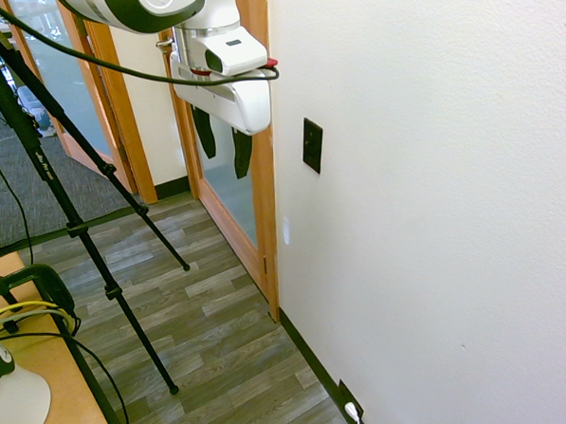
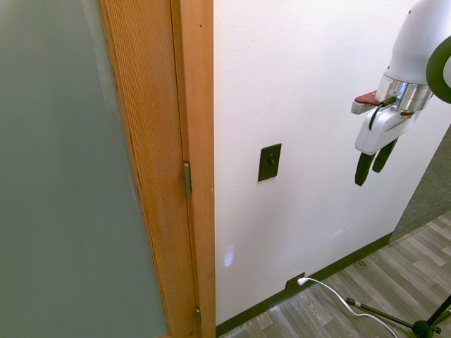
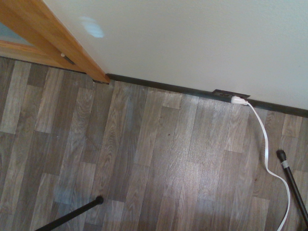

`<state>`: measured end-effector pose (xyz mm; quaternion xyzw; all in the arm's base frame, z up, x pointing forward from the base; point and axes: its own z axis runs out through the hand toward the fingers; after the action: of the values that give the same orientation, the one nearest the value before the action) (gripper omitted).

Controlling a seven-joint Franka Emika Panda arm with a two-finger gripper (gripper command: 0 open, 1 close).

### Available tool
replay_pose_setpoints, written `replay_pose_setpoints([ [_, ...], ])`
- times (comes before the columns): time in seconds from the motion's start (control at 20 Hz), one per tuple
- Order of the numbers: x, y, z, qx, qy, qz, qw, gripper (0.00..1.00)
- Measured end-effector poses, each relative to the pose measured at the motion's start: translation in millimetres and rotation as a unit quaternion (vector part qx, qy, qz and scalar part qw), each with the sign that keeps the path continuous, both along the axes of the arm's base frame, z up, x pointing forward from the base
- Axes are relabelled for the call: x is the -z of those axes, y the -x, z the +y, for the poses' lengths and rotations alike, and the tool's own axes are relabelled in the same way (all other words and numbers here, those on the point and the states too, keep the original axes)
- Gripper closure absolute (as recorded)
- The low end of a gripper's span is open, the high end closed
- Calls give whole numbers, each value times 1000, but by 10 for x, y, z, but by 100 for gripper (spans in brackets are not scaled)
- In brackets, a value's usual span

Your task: Turn off the light

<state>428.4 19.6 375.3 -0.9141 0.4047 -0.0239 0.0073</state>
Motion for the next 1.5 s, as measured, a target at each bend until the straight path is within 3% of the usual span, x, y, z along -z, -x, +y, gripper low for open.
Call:
replay_pose_setpoints([
  [0.2,0,-86,30,4,3,-21,1000,0],
  [0.55,356,-784,314,21,14,-131,991,0],
  [0.9,689,-1109,347,54,27,-237,970,0],
  [0.95,660,-1134,338,57,32,-250,966,100],
  [1.5,776,-1389,661,63,36,-281,957,100],
])
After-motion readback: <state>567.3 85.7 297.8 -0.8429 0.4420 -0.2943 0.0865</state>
